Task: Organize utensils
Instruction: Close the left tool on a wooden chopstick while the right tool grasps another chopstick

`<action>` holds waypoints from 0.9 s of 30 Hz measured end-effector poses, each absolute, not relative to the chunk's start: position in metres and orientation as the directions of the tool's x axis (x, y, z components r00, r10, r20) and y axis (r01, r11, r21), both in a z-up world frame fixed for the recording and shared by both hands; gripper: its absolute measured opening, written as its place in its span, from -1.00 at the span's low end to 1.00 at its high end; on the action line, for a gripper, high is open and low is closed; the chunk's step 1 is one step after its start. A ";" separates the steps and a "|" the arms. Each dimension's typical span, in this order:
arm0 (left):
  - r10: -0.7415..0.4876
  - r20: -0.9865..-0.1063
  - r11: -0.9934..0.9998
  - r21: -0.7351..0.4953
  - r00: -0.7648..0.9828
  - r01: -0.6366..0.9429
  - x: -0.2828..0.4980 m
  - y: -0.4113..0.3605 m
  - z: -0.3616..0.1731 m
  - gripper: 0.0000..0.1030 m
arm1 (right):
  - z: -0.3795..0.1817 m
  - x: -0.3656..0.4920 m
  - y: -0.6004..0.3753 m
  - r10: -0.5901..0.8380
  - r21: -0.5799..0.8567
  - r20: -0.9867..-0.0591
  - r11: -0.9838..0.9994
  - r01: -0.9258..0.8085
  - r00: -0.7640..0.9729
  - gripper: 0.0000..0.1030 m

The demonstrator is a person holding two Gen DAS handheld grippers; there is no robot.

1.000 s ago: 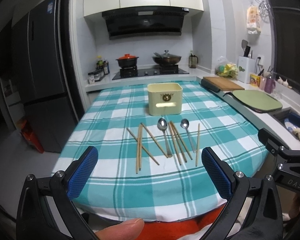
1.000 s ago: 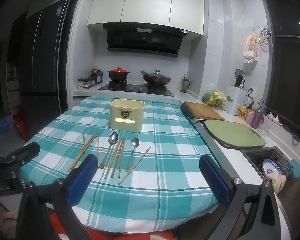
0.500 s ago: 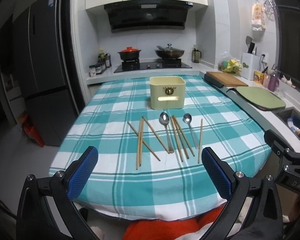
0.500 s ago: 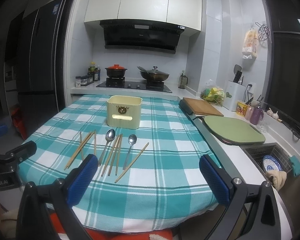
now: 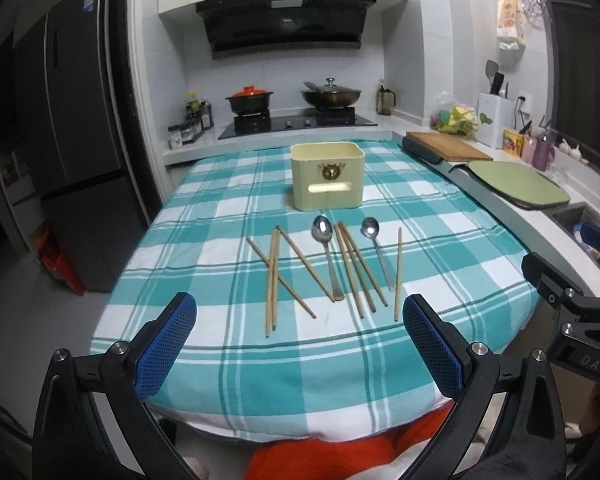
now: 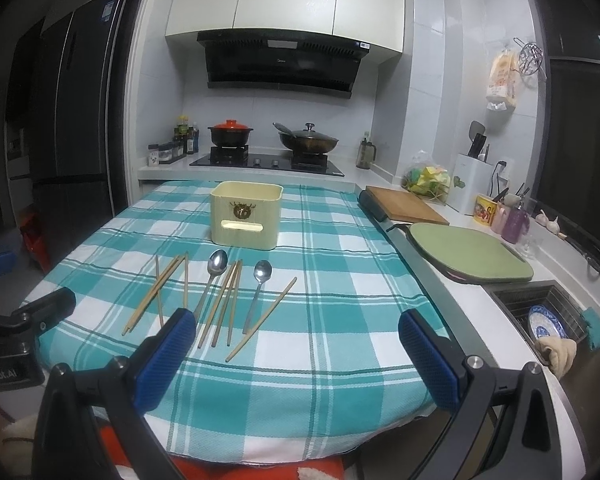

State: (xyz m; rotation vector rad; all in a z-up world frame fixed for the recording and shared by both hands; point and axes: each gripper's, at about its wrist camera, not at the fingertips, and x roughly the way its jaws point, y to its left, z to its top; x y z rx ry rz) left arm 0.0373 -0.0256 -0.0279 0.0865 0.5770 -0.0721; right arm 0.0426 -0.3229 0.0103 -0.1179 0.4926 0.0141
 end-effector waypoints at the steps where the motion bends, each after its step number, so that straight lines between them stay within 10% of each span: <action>1: -0.045 -0.549 0.994 0.061 0.835 0.093 0.040 -0.024 -0.029 0.99 | 0.009 0.044 -0.322 -0.013 -0.110 -0.476 0.993 -0.045 0.879 1.00; 27: 0.007 -0.769 0.999 0.032 0.639 0.027 0.245 0.055 -0.156 0.99 | -0.075 0.175 -0.359 0.043 -0.011 -0.725 0.997 -0.074 0.688 1.00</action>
